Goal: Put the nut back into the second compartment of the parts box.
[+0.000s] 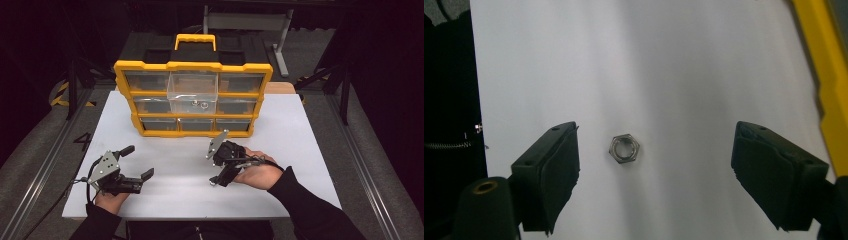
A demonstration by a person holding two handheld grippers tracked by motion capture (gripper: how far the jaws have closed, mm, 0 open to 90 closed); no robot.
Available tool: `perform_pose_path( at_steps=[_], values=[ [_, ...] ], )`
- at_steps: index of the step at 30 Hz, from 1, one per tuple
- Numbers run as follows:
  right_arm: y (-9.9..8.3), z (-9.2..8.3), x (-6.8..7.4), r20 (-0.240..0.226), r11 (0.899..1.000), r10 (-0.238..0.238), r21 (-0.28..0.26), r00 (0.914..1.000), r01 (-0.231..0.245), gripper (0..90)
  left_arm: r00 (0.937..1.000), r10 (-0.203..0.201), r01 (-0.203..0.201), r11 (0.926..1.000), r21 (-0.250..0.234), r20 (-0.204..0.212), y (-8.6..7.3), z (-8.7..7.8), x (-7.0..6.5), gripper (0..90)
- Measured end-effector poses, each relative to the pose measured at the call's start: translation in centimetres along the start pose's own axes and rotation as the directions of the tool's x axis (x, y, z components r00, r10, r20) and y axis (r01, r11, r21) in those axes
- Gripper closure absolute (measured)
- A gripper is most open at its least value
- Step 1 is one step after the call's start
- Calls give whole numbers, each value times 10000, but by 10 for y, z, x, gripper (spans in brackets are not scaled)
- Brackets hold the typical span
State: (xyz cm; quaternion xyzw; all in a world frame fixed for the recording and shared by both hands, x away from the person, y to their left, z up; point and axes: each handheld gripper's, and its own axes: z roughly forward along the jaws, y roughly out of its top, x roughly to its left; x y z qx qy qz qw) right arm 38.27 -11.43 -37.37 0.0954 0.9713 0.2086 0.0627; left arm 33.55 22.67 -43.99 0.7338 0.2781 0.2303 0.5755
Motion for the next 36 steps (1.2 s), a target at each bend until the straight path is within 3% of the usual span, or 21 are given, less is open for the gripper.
perform_pose_path(
  at_steps=[18, 23, 25, 29, 32, 36],
  values=[
    [-9, 44, 6, -406, 9979, 97, 639, 9991, -71, 245, 10000, 1, -1, 10000, 58, 24, 0, 0, 0, 5],
    [-10, 50, 7, -588, 9964, 126, 839, 9982, -76, 350, 10000, 25, -25, 10000, 56, 8, 0, 0, 0, 4],
    [-10, 52, 7, -692, 9956, 75, 941, 9976, -9, 462, 10000, 7, -7, 10000, 63, 24, 0, 0, 0, 4],
    [-10, 53, 6, -917, 9960, 131, 894, 9957, -49, 563, 10000, -2, 2, 10000, 84, 68, 0, 0, -1, 5],
    [-8, 55, 6, -840, 9959, 115, 909, 9964, -38, 643, 10000, 7, -7, 10000, 71, 67, 0, 0, -1, 5],
    [-6, 54, 7, -752, 9946, 8, 1040, 9972, 70, 679, 10000, 10, -10, 10000, 71, 69, 0, 0, 0, 5]
  ],
)
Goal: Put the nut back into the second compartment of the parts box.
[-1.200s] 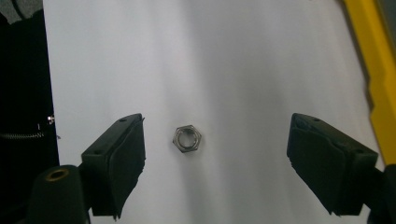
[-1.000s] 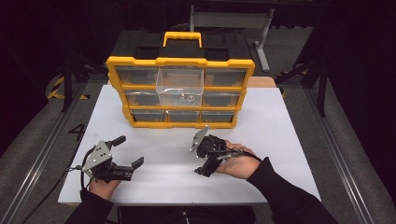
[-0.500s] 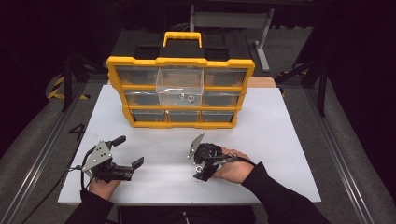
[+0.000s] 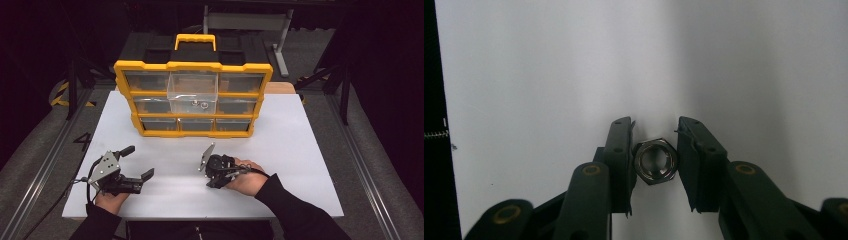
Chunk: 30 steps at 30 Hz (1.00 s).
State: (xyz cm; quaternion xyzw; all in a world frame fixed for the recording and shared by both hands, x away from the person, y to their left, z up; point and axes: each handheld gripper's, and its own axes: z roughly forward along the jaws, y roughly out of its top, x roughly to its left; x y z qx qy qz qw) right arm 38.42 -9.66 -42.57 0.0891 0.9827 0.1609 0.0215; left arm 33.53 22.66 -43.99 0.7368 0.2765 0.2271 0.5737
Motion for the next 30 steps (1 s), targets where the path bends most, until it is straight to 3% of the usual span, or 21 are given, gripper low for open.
perform_pose_path(
  at_steps=[3, 12, 13, 18, 19, 27, 30],
  values=[
    [1, -1, 0, -13, 10000, -15, 63, 10000, 15, 681, 10000, 3, -3, 10000, -4, -4, 0, 0, 0, 5],
    [7, -27, 1, -41, 9999, -89, -93, 10000, 89, 684, 10000, 3, -3, 10000, -2, -3, 0, 0, 0, 5],
    [8, -36, 0, -51, 9999, -6, -172, 10000, 5, 684, 10000, 4, -4, 10000, -4, -7, 0, 0, 0, 4],
    [11, -52, -2, -271, 9992, 16, -388, 9996, -26, 684, 10000, -2, 2, 10000, -1, -6, 0, 0, 0, 5],
    [13, -62, -1, -208, 9991, 5, -424, 9998, -14, 684, 10000, 9, -9, 10000, 2, -5, 0, 0, 0, 4],
    [20, -95, -1, 57, 9985, -11, -545, 10000, 14, 685, 10000, 0, 0, 10000, 6, -7, 0, 0, 0, 5],
    [23, -114, -2, -94, 9965, 99, -824, 9999, -107, 685, 10000, 0, 0, 10000, 35, -27, 0, 1, 0, 5]
  ],
)
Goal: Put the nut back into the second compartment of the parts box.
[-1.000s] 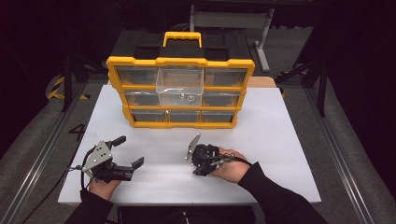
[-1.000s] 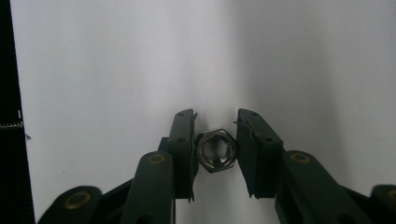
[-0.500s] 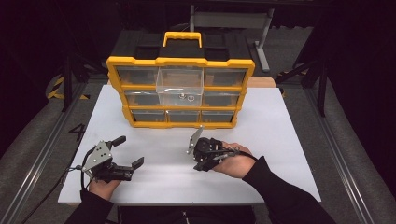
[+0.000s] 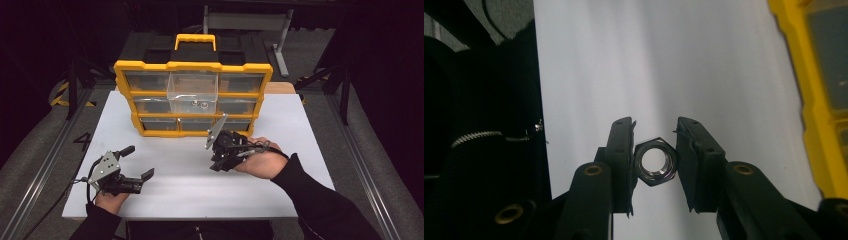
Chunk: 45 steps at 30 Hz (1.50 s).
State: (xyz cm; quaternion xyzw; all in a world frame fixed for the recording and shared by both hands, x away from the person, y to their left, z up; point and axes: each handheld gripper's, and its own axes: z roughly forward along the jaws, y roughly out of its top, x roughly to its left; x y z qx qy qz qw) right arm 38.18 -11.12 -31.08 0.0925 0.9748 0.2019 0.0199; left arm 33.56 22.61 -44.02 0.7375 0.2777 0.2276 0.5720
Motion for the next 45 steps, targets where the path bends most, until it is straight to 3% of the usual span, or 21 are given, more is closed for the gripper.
perform_pose_path(
  at_steps=[7, 15, 23, 37, 45],
  values=[
    [13, -36, -3, 582, 9992, -280, -261, 9979, 295, 686, 10000, 9, -9, 10000, -18, -18, 0, 0, 0, 5],
    [29, -68, -8, 772, 9991, -340, -209, 9964, 357, 687, 10000, 7, -7, 10000, -6, -10, 0, 0, 0, 5],
    [56, -104, -10, 1125, 9963, -466, -668, 9926, 543, 689, 10000, 19, -19, 10000, -9, 14, 0, 0, 0, 5],
    [103, -138, -27, 1456, 9910, -590, -1108, 9876, 756, 691, 10000, 24, -23, 10000, -56, 69, 0, -2, 0, 5],
    [128, -141, -41, 1856, 9929, -570, -919, 9810, 751, 691, 10000, 43, -42, 10000, -84, 62, 1, -3, 1, 5]
  ],
)
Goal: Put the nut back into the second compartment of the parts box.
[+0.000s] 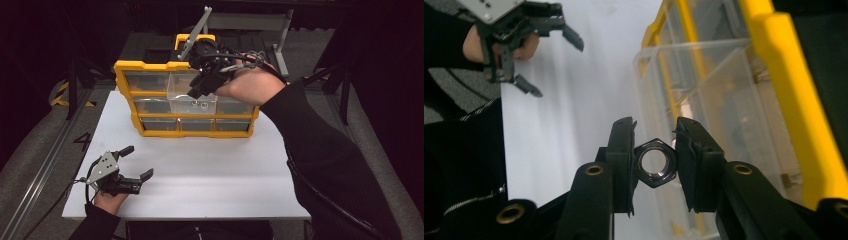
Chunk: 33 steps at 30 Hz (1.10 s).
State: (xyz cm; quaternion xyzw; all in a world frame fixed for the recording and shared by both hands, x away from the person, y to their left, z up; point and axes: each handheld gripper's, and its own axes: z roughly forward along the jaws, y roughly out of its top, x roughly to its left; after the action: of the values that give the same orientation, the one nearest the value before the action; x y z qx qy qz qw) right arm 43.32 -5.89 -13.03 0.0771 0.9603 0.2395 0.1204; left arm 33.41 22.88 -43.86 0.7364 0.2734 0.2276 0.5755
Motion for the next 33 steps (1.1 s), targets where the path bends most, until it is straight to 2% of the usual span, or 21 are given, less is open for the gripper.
perform_pose_path(
  at_steps=[5, 13, 25, 33],
  values=[
    [9, 5, -10, 53, 9997, 220, -97, 9997, -219, 692, 10000, 3, -3, 10000, -22, 3, 0, 0, 0, 4],
    [18, 28, -29, 106, 9996, 266, 130, 9996, -267, 692, 10000, -21, 21, 10000, 11, 19, -1, -2, 0, 5],
    [24, 67, -33, -172, 9982, 131, 594, 9998, -120, 692, 10000, 7, -7, 10000, -38, 37, 0, 0, 0, 5],
    [23, 82, -38, -429, 9971, 272, 725, 9987, -241, 691, 10000, 0, 1, 10000, -34, 68, 0, 0, 0, 5]
  ],
)
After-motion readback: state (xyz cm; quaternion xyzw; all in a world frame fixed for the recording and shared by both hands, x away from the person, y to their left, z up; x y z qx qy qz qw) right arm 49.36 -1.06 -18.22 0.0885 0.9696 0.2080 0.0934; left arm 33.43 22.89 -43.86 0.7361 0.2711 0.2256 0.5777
